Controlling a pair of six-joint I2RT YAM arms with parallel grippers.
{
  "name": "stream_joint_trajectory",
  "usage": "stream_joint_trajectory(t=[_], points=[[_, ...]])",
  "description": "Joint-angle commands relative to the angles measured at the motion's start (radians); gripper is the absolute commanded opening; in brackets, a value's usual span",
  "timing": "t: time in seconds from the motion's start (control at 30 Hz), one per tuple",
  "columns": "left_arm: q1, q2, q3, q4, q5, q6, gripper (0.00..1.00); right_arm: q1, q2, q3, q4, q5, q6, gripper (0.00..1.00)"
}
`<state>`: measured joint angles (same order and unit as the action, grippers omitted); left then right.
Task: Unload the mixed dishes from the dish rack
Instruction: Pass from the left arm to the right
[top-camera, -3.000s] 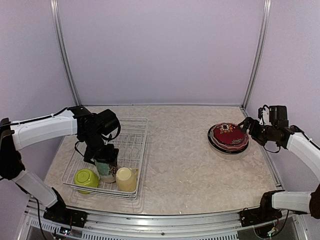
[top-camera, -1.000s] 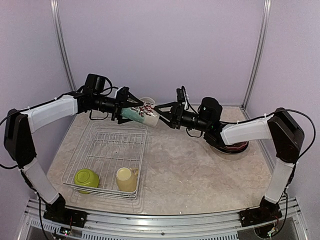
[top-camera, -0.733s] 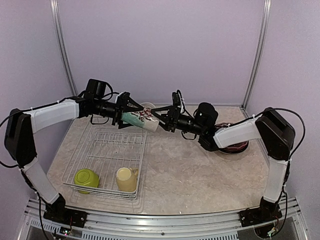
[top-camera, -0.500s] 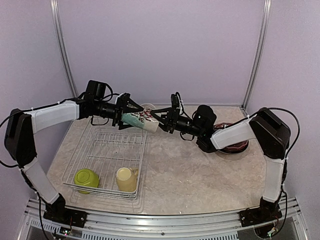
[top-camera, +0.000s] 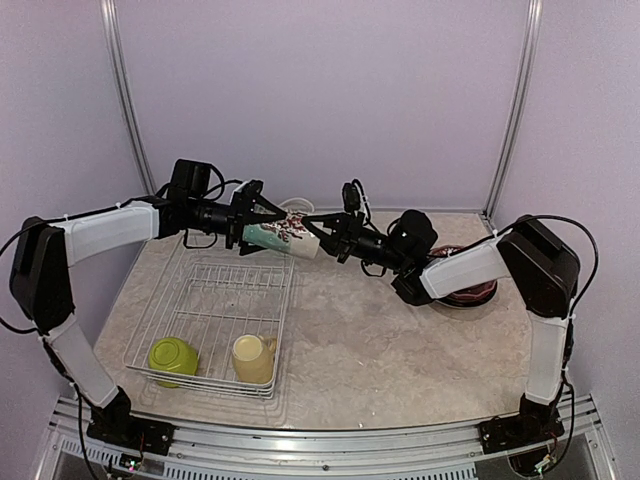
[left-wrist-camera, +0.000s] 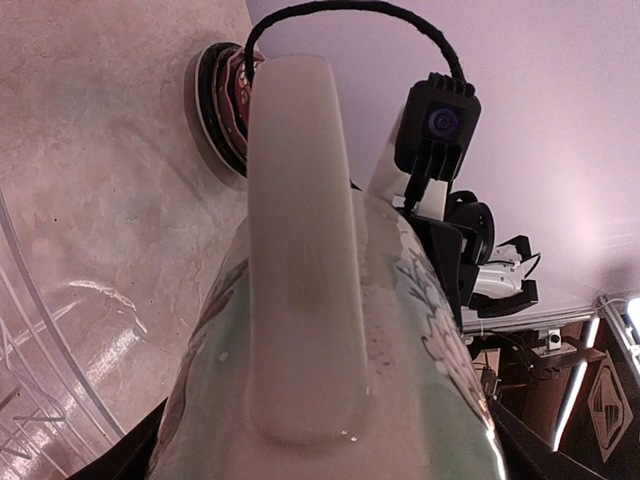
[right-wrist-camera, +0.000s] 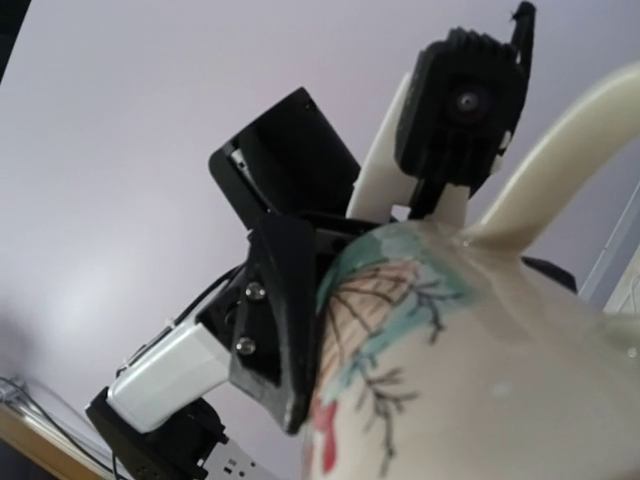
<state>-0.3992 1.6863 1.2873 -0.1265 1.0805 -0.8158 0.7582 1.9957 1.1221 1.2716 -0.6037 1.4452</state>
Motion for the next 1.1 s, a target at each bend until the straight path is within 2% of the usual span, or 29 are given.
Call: stream_joint_trajectory(t=[0.0,0.07,0.1,0.13,0.37,0.47,0.53,0.6,0.67,0.73,0.87,1.07], points=[[0.016,-0.002,0.030,0.010,0.045,-0.007,0.75,-0.002,-0.001,-0.003,0.024,-0.021,-0.061,0.00],[0.028,-0.018,0.029,0.001,0.031,0.010,0.86,-0.010,-0.025,-0.018,0.004,-0.017,-0.081,0.00],[0.030,-0.024,0.031,-0.012,0.017,0.023,0.95,-0.016,-0.048,-0.033,-0.009,-0.013,-0.096,0.00],[0.032,-0.032,0.036,-0.029,0.006,0.039,0.98,-0.021,-0.066,-0.045,-0.022,-0.010,-0.107,0.00],[0.041,-0.077,0.072,-0.140,-0.077,0.152,0.99,-0.074,-0.206,-0.148,-0.084,-0.009,-0.162,0.00],[0.055,-0.094,0.080,-0.180,-0.129,0.181,0.99,-0.104,-0.295,-0.201,-0.176,-0.002,-0.222,0.00],[0.061,-0.114,0.082,-0.205,-0.177,0.204,0.99,-0.121,-0.369,-0.219,-0.341,0.021,-0.312,0.00],[0.067,-0.131,0.088,-0.233,-0.224,0.228,0.99,-0.128,-0.450,-0.192,-0.623,0.092,-0.455,0.00],[0.069,-0.146,0.097,-0.263,-0.267,0.248,0.99,-0.124,-0.516,-0.129,-0.946,0.225,-0.608,0.00],[0.070,-0.156,0.102,-0.281,-0.299,0.263,0.99,-0.123,-0.561,-0.072,-1.194,0.352,-0.715,0.00],[0.071,-0.173,0.097,-0.280,-0.322,0.268,0.99,-0.123,-0.605,0.016,-1.505,0.517,-0.837,0.00],[0.072,-0.168,0.095,-0.283,-0.332,0.267,0.99,-0.106,-0.586,0.130,-1.800,0.622,-0.896,0.00]])
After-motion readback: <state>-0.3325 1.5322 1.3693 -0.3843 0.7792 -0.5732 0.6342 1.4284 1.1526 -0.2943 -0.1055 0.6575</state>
